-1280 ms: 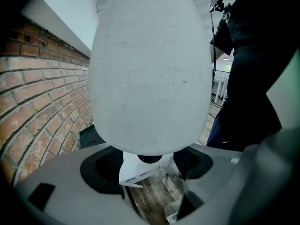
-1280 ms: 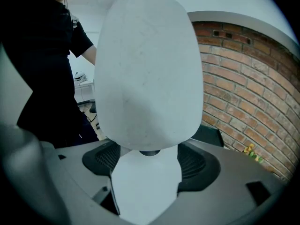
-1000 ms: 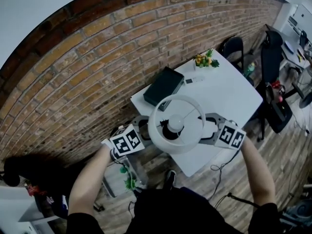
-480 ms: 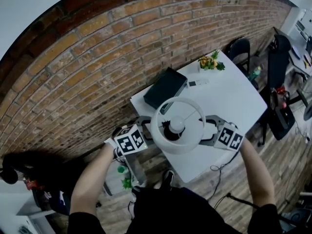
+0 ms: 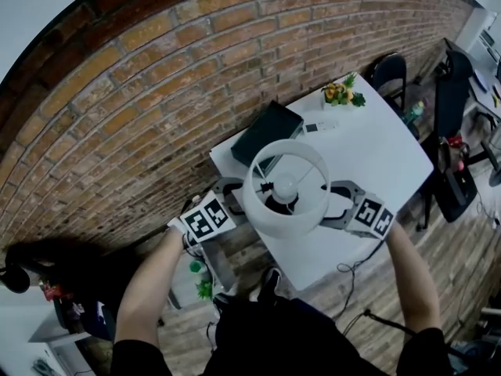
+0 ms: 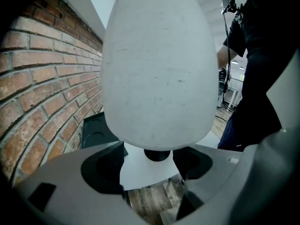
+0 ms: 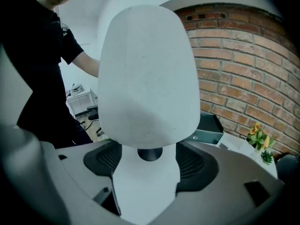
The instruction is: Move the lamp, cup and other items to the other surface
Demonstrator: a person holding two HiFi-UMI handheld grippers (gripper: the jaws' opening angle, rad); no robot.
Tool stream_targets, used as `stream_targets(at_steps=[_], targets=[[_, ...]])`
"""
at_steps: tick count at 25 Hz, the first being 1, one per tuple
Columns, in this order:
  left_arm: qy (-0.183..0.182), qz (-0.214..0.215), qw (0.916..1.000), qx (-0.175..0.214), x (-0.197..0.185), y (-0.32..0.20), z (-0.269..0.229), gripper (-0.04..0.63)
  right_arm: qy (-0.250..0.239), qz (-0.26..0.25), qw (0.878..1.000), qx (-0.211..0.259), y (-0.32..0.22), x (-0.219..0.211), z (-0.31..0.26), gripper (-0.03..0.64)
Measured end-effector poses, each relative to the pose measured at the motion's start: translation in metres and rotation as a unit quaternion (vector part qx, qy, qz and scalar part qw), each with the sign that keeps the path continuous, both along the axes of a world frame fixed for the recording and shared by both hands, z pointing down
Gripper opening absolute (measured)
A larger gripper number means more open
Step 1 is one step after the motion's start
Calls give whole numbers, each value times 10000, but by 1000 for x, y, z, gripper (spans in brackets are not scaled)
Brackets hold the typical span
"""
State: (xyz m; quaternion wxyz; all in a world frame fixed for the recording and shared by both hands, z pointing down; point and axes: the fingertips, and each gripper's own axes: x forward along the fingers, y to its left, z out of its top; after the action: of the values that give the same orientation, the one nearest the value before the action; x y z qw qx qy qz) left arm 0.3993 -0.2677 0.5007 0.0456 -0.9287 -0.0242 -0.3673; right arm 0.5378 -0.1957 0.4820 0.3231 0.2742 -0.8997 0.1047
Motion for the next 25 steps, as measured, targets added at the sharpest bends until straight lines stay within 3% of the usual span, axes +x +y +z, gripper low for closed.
stream_targets(at_steps=[6, 16, 21, 25], targets=[[43, -187, 9998, 18, -6, 9, -1, 321, -100, 147, 9998, 18, 7, -2, 1, 365], [33, -266, 9996, 63, -42, 42, -1, 321, 222, 327, 9992, -50, 47, -6, 6, 360], [134, -395, 9991, -31, -75, 76, 5, 321, 373, 273, 9987, -198, 81, -32, 14, 351], [136, -614, 9980, -91, -121, 107, 11, 321, 483, 11, 9985, -268, 111, -80, 17, 344]])
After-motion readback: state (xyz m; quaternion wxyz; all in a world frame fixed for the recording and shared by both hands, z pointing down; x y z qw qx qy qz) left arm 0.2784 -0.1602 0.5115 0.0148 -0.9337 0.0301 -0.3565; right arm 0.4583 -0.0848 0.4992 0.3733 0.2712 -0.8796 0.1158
